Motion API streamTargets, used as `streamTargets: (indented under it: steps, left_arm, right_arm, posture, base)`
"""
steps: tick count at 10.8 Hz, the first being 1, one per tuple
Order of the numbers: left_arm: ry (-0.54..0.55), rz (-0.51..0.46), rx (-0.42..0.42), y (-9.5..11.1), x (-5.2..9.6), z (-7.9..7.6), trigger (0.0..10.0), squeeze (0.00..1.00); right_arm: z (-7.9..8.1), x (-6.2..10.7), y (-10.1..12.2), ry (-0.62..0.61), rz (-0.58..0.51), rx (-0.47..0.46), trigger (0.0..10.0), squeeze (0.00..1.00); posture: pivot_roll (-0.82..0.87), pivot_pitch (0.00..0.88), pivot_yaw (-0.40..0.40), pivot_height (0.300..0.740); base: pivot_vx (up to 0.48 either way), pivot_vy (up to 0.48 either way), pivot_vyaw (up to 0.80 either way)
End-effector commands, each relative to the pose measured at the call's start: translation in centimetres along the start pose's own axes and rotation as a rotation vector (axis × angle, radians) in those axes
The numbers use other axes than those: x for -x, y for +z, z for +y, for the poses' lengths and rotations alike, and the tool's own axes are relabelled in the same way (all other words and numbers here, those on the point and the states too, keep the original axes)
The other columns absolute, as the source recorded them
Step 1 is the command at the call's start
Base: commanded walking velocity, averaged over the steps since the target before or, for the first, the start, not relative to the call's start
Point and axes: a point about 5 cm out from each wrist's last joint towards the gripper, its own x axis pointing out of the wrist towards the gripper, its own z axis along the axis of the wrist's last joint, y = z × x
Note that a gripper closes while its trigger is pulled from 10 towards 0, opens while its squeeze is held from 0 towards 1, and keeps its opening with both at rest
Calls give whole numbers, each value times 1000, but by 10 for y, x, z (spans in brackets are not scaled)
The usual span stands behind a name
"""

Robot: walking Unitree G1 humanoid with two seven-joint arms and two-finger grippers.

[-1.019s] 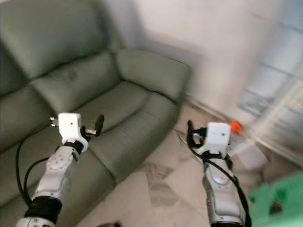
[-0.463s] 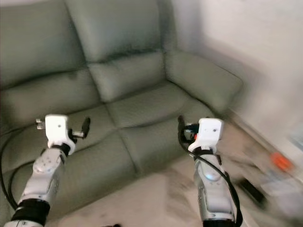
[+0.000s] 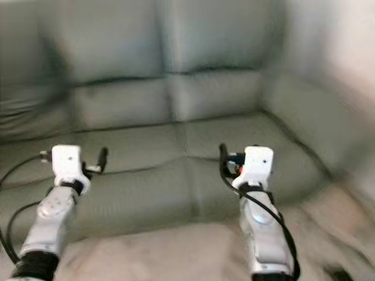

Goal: Move the pillow to the sofa

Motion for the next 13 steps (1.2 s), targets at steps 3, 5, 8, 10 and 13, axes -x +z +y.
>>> streamTargets:
  steps: [3, 5, 8, 10, 13]
  left_arm:
    - [-11, 13, -63, 1, -1, -7, 10000, 0]
    - [-11, 11, -46, 0, 0, -4, 10000, 0]
    - [18, -1, -69, 2, 0, 2, 10000, 0]
    - [46, -11, -80, 6, -2, 3, 10000, 0]
    - [41, -4, -73, 5, -1, 3, 10000, 0]
  right_arm:
    - [-5, 1, 3, -7, -4, 10, 10000, 0]
    - [-5, 0, 4, -2, -7, 12, 10000, 0]
    - [-1, -1, 4, 13, -11, 15, 10000, 0]
    - [0, -2, 4, 19, -16, 13, 10000, 0]
    - [3, -6, 8, 28, -29, 14, 10000, 0]
  posture:
    - [-132, 67, -12, 740]
    - [-129, 60, -11, 740]
    - [-123, 49, -8, 740]
    - [-116, 56, -4, 740]
    - [-114, 62, 0, 740]
  base:
    - [0, 0, 800]
    - [0, 0, 800]
    - [0, 0, 800]
    - [0, 0, 800]
    - [0, 0, 800]
